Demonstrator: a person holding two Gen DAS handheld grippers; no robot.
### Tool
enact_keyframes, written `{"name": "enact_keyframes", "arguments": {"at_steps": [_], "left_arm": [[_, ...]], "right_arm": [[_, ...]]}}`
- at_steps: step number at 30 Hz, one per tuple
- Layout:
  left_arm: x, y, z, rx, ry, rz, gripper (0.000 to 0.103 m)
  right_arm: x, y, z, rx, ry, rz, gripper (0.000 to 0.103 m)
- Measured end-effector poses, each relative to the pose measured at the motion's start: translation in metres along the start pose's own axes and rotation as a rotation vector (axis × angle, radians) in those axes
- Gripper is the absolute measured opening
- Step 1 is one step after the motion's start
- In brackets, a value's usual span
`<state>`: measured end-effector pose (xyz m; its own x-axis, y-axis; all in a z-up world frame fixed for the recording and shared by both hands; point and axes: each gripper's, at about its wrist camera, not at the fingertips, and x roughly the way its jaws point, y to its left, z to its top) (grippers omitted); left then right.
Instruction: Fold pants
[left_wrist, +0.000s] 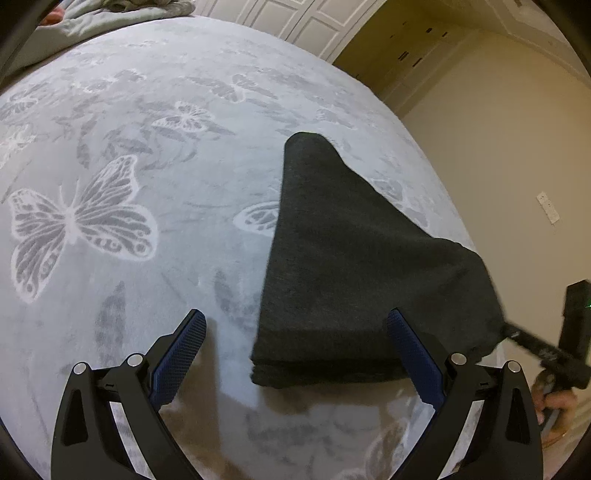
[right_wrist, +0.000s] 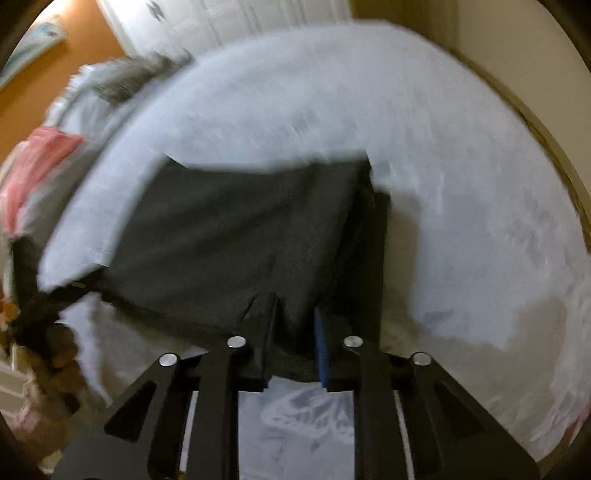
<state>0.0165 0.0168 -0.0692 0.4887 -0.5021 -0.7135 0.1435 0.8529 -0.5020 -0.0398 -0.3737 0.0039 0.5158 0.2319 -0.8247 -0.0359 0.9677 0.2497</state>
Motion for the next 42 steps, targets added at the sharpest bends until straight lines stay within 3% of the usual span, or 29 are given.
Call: {"name": "enact_keyframes", "arguments": {"at_steps": [2, 4, 5, 8, 10, 12, 13, 14, 15, 16, 17, 19, 21, 23, 24, 25, 26, 27, 28, 29, 30, 31, 32, 33, 35, 38, 40, 41, 42], "left_arm": [[0.000, 0.002, 0.001, -0.001, -0.004, 0.004, 0.097], [0.008, 0.003, 0.002, -0.010, 0.013, 0.021, 0.097], [0.011, 0.005, 0.003, -0.021, 0.019, 0.025, 0.097], [0.013, 0.004, 0.006, -0.025, 0.005, 0.029, 0.097], [0.017, 0.003, 0.008, -0.021, -0.001, 0.030, 0.098], [0.023, 0.000, 0.010, -0.009, -0.012, 0.026, 0.097], [0.024, -0.001, 0.011, 0.003, -0.016, 0.002, 0.092], [0.026, -0.002, 0.012, 0.015, -0.016, -0.040, 0.078], [0.029, -0.002, 0.013, 0.020, 0.002, -0.089, 0.028], [0.034, -0.001, 0.014, 0.013, 0.038, -0.085, 0.023], [0.030, 0.002, 0.016, 0.007, 0.024, -0.101, 0.020], [0.010, 0.002, 0.023, 0.003, -0.003, -0.128, 0.015], [-0.021, -0.001, 0.029, 0.010, -0.042, -0.170, 0.015], [-0.059, 0.004, 0.028, 0.041, -0.096, -0.112, 0.015], [-0.066, 0.011, 0.027, 0.030, -0.085, -0.081, 0.016], [-0.068, 0.027, 0.023, -0.008, -0.033, -0.022, 0.021], [-0.064, 0.040, 0.019, -0.024, 0.014, 0.030, 0.026], [-0.057, 0.058, 0.011, -0.040, 0.068, 0.158, 0.026], [-0.058, 0.066, 0.008, -0.062, 0.065, 0.247, 0.023], [-0.068, 0.071, 0.005, -0.082, 0.026, 0.269, 0.022], [-0.078, 0.069, 0.006, -0.084, -0.009, 0.250, 0.024], [-0.093, 0.062, 0.007, -0.062, -0.069, 0.226, 0.034], [-0.105, 0.053, 0.008, -0.027, -0.132, 0.223, 0.042], [-0.110, 0.046, 0.009, 0.000, -0.174, 0.234, 0.058], [-0.115, 0.027, 0.011, 0.070, -0.255, 0.276, 0.063], [-0.101, 0.008, 0.013, 0.163, -0.239, 0.283, 0.063], [-0.091, 0.001, 0.008, 0.210, -0.213, 0.296, 0.063], [-0.086, -0.003, 0.006, 0.231, -0.199, 0.304, 0.063], [-0.084, -0.006, 0.004, 0.250, -0.192, 0.304, 0.063]], "right_arm": [[-0.003, -0.010, -0.002, 0.001, 0.008, -0.005, 0.015], [0.024, -0.019, -0.008, 0.008, 0.092, -0.101, 0.019], [0.026, -0.019, -0.009, 0.013, 0.091, -0.102, 0.026], [0.004, -0.017, 0.000, 0.049, 0.016, -0.110, 0.074], [-0.003, -0.020, 0.003, 0.075, -0.025, -0.086, 0.077], [0.012, -0.021, 0.007, 0.115, 0.011, -0.078, 0.081], [0.023, -0.029, 0.008, 0.162, 0.049, -0.080, 0.081], [0.033, -0.035, 0.007, 0.195, 0.080, -0.070, 0.078], [0.043, -0.038, 0.000, 0.221, 0.104, -0.038, 0.051], [0.057, -0.034, 0.000, 0.240, 0.125, 0.031, 0.047], [0.058, -0.032, 0.000, 0.246, 0.114, 0.045, 0.033], [0.042, -0.018, 0.008, 0.204, 0.056, 0.083, 0.027], [0.013, 0.002, 0.012, 0.151, -0.029, 0.141, 0.027], [-0.012, 0.026, 0.009, 0.076, -0.073, 0.209, 0.028], [-0.014, 0.036, 0.005, 0.051, -0.065, 0.209, 0.035], [-0.004, 0.045, -0.004, 0.024, -0.021, 0.179, 0.041], [0.009, 0.051, -0.013, 0.006, 0.034, 0.146, 0.056], [0.025, 0.053, -0.023, -0.004, 0.096, 0.100, 0.059], [0.044, 0.054, -0.035, -0.007, 0.183, 0.012, 0.059], [0.046, 0.054, -0.037, -0.002, 0.177, -0.011, 0.059], [0.040, 0.055, -0.034, 0.005, 0.139, -0.003, 0.059], [0.023, 0.056, -0.025, 0.006, 0.061, 0.008, 0.059], [0.013, 0.056, -0.020, 0.010, 0.008, 0.019, 0.067], [0.003, 0.054, -0.013, 0.025, -0.060, 0.037, 0.075], [0.002, 0.051, -0.001, 0.068, -0.092, 0.059, 0.075], [0.034, 0.048, 0.014, 0.117, -0.049, 0.026, 0.075], [0.066, 0.054, 0.025, 0.105, 0.010, -0.010, 0.044], [0.076, 0.062, 0.030, 0.076, 0.031, 0.021, 0.017], [0.075, 0.071, 0.030, 0.059, 0.021, 0.005, 0.010]]}}
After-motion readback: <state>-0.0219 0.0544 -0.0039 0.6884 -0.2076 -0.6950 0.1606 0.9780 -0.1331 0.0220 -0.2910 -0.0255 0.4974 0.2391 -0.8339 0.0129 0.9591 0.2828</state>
